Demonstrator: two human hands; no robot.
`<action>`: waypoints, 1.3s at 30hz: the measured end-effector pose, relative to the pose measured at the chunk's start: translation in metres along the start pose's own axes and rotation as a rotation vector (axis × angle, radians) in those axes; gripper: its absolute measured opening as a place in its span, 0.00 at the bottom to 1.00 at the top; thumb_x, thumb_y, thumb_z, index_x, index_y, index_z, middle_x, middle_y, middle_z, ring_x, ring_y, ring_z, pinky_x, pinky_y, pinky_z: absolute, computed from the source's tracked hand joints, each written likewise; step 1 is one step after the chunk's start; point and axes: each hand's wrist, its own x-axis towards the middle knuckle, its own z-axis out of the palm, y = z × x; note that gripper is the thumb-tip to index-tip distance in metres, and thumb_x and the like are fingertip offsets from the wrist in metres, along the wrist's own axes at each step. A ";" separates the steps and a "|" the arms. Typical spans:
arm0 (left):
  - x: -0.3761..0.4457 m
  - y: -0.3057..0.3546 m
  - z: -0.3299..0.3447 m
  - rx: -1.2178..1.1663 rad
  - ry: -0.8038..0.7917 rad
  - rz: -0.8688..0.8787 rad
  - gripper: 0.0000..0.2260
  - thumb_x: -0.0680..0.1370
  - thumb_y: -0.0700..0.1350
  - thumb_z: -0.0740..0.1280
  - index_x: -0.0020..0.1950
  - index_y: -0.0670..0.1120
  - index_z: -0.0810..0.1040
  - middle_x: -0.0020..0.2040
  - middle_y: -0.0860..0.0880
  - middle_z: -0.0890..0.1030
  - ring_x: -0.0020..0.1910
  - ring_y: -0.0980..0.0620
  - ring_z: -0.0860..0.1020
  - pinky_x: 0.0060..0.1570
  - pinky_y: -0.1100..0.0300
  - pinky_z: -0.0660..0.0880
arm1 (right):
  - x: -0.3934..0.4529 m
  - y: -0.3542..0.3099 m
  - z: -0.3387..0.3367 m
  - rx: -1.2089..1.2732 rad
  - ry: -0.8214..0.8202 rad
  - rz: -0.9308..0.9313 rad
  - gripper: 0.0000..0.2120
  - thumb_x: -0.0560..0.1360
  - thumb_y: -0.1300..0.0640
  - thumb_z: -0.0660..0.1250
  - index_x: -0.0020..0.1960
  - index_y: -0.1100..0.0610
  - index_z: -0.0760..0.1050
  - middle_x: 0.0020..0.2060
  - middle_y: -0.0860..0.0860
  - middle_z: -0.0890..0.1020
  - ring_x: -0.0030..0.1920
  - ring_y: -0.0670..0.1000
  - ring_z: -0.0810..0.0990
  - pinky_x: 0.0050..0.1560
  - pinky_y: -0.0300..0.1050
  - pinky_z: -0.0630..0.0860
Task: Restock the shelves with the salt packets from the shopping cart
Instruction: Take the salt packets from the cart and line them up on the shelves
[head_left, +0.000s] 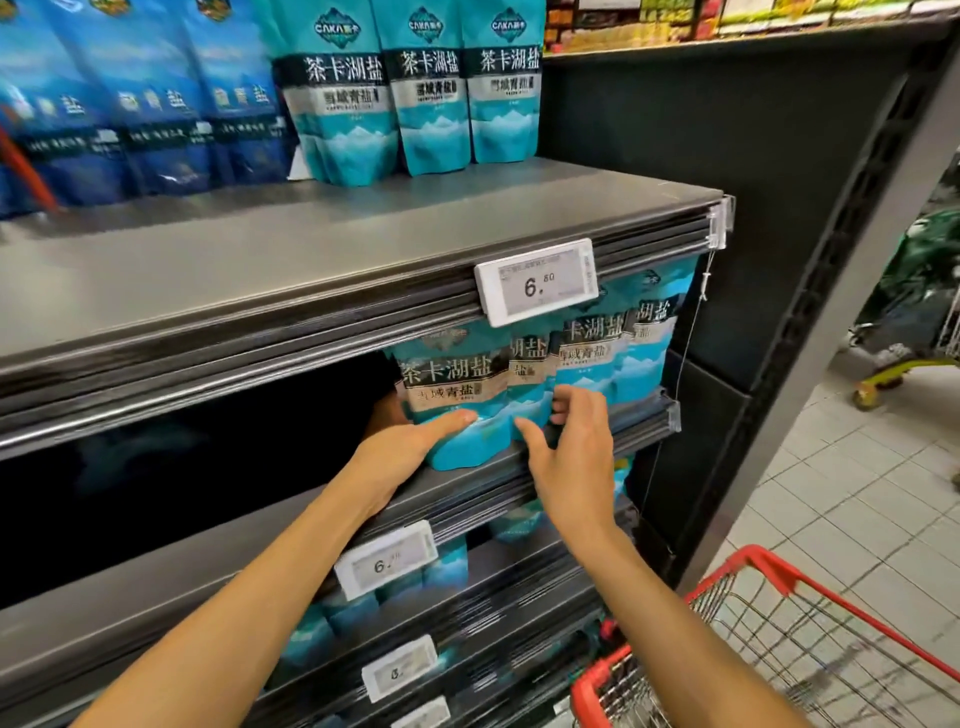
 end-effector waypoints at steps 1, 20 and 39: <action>0.000 0.000 0.001 -0.014 -0.006 0.009 0.29 0.43 0.72 0.79 0.39 0.62 0.86 0.45 0.57 0.87 0.44 0.58 0.85 0.50 0.58 0.79 | 0.000 0.001 -0.001 0.021 0.006 0.006 0.20 0.75 0.55 0.74 0.61 0.59 0.70 0.52 0.52 0.73 0.49 0.51 0.76 0.54 0.52 0.77; -0.011 0.003 -0.001 0.159 0.024 0.017 0.29 0.48 0.76 0.71 0.38 0.58 0.81 0.42 0.61 0.81 0.44 0.59 0.79 0.37 0.65 0.71 | -0.006 0.012 -0.002 0.124 0.068 0.010 0.18 0.75 0.60 0.73 0.58 0.55 0.67 0.50 0.49 0.72 0.47 0.46 0.76 0.49 0.27 0.73; -0.146 -0.039 0.028 -0.213 0.207 0.893 0.05 0.78 0.47 0.62 0.52 0.55 0.70 0.44 0.53 0.74 0.43 0.56 0.74 0.45 0.67 0.72 | -0.101 0.048 -0.108 0.200 0.102 0.037 0.05 0.79 0.53 0.65 0.52 0.44 0.73 0.39 0.45 0.79 0.35 0.50 0.79 0.34 0.40 0.76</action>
